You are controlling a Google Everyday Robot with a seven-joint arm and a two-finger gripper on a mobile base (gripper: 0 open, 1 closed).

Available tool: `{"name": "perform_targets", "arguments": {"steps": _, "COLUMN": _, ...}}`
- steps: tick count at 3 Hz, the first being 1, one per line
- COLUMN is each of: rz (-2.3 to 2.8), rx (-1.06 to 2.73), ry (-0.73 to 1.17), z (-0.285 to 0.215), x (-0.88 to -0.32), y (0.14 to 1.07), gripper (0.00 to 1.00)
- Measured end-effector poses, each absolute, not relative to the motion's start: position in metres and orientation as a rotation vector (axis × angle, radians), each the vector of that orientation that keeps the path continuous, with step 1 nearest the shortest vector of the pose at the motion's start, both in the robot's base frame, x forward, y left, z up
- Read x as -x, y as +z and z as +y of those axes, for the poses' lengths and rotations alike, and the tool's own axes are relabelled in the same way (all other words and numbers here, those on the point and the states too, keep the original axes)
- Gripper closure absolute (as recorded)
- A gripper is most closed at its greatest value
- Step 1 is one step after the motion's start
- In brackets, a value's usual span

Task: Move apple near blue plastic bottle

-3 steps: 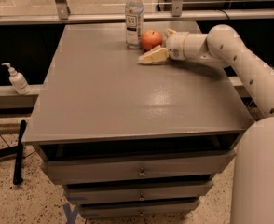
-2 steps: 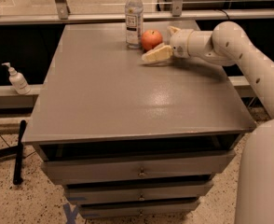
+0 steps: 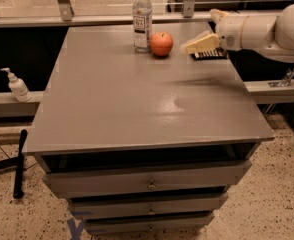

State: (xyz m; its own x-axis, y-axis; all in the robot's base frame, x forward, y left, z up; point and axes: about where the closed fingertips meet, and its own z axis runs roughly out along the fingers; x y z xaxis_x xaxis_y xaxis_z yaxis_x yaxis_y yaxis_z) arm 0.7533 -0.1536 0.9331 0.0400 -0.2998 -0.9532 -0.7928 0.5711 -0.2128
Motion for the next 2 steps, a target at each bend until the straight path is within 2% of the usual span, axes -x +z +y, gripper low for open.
{"name": "perform_targets", "arguments": {"steps": 1, "rz": 1.501, "rx": 0.946, "ry": 0.531, "z": -0.197, "x": -0.694, "y": 0.964, "gripper": 0.00}}
{"name": "perform_targets", "arguments": {"steps": 2, "rz": 1.510, "rx": 0.942, "ry": 0.535, "z": -0.210, "x": -0.684, "y": 0.962, "gripper": 0.00}}
